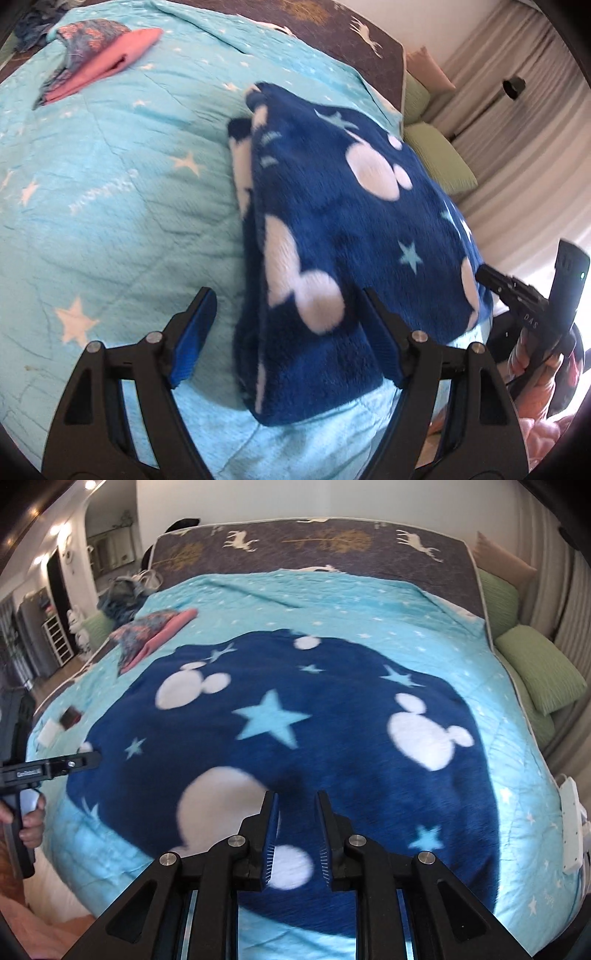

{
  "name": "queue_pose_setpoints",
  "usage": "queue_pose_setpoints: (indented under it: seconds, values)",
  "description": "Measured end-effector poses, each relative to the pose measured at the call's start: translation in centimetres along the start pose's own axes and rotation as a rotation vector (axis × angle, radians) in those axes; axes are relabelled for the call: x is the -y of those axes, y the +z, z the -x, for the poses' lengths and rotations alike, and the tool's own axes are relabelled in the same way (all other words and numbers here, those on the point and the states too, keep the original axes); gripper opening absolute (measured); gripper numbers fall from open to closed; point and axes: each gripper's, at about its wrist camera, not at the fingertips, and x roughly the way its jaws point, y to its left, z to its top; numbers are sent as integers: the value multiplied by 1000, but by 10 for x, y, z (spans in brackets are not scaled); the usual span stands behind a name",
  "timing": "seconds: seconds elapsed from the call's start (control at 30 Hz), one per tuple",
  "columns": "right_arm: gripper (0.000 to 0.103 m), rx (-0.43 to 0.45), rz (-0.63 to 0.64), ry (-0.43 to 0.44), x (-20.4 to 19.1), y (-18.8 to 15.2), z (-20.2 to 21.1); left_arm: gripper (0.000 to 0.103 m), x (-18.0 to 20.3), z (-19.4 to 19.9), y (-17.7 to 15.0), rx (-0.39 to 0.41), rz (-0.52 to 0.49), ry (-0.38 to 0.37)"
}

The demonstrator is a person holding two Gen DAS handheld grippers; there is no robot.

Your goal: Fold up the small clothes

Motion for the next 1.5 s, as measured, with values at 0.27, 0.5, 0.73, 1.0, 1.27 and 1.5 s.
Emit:
queue_pose_setpoints:
  seconds: [0.27,0.5,0.73,1.0,1.27,1.5]
  values:
    - [28,-24,31,53,-24,-2,-4,72,2,3,-11,-7,-29,-96]
    - [36,-88,-98,118,-10,-14,-24,25,-2,16,-5,34,38,-170]
    - [37,-70,-116,134,-9,-24,-23,23,40,43,14,129,-70,-158]
    - [38,-27,-188,223,13,-32,-12,23,103,61,31,191,-221,-156]
    - [38,-29,-265,347,34,-42,-24,23,203,48,32,167,-464,-214]
    - [38,28,-296,322,65,-58,1,23,284,2,16,46,-664,-292]
